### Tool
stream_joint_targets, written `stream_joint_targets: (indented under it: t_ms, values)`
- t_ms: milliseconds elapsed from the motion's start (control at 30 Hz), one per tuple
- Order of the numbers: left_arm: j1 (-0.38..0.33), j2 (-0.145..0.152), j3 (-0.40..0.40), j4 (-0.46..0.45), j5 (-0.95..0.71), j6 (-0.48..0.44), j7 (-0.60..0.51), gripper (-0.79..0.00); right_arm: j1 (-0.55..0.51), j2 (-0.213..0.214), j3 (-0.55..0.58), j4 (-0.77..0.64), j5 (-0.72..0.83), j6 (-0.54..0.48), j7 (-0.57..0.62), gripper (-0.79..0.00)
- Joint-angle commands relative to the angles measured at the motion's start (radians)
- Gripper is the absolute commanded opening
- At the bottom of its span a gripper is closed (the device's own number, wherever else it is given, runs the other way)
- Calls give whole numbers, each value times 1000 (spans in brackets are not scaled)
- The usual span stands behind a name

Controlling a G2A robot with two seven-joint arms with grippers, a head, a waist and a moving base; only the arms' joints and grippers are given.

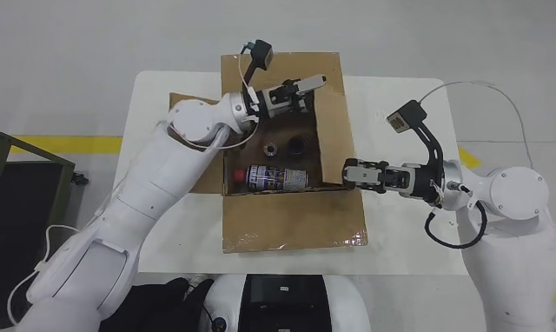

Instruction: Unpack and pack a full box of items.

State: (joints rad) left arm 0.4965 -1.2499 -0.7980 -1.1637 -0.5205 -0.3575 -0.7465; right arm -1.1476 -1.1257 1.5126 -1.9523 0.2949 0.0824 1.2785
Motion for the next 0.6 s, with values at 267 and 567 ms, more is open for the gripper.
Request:
stream_joint_targets:
  t_ms: [267, 567]
  values:
    - [-53, -54, 35, 97, -62, -56, -17, 0, -30, 14, -47, -85, 33, 67, 43, 0]
    - [-89, -96, 54, 179, -111, -88, -65, 0, -52, 27, -105, -109, -79, 96, -4, 0]
